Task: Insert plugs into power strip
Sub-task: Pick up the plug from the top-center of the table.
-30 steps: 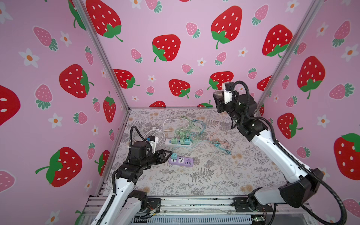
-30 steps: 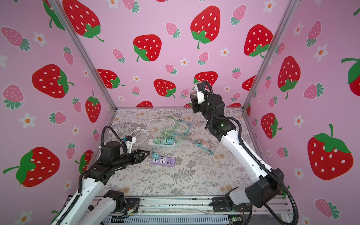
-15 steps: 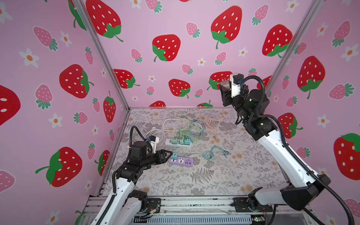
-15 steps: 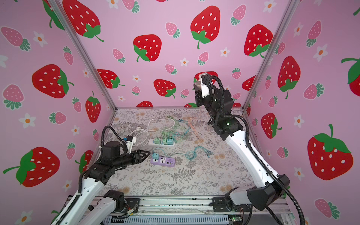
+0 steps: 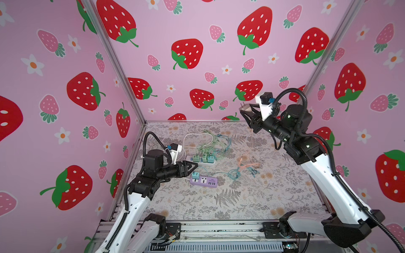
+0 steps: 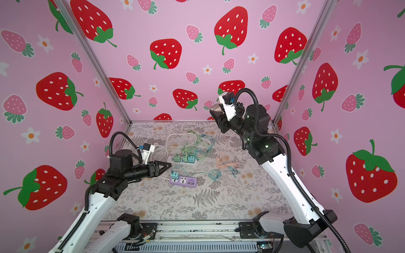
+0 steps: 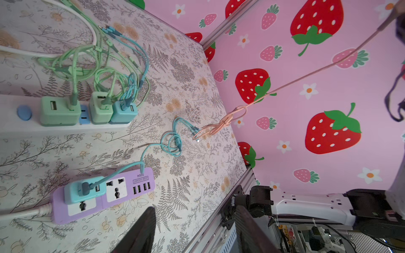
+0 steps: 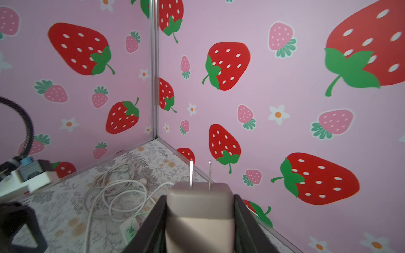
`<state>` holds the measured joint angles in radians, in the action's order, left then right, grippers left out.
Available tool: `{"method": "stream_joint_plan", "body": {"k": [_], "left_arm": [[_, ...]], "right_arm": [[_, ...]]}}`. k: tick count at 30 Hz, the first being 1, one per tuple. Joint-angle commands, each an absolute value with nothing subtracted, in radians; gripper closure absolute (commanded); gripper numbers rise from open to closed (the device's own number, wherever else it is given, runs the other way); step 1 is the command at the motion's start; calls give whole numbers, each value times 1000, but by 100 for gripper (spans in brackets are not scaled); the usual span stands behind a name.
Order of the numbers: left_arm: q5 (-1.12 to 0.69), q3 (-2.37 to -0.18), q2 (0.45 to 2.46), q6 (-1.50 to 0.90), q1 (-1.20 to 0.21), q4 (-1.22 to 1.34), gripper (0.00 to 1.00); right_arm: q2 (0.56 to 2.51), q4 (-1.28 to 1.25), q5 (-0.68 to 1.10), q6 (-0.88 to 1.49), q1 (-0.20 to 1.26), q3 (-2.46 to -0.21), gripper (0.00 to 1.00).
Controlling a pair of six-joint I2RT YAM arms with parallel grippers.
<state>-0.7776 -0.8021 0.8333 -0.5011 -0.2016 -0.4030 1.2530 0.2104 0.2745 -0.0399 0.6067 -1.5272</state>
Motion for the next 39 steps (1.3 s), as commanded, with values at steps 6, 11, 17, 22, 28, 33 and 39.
{"method": "stream_joint_plan", "body": {"k": [6,11,17,22,28,33,39], "left_arm": [[-901,-913,910,-546,-226,-305,30],[-959,-948,986,-625,-259,-203,26],[-960,-988,1119,-670,-332,-172,25],[-955,-1003,1223,-724,-437,-76,24],[-936,-1024,1252,-724,-462,-66,25],[-940,-1026,1249,-732,-463,-61,27],[-950,-1044,1262,-738,-463,-71,30]], "right_arm": [[1163,157,575,-25,617,-1224,77],[1158,126,643,-60,646,-1106,77],[1190,93,675,-63,683,-1044,77],[1211,93,688,-82,706,-1030,78],[1232,141,690,-124,731,-1046,78],[1242,171,681,-151,749,-1054,78],[1255,192,677,-173,776,-1073,79]]}}
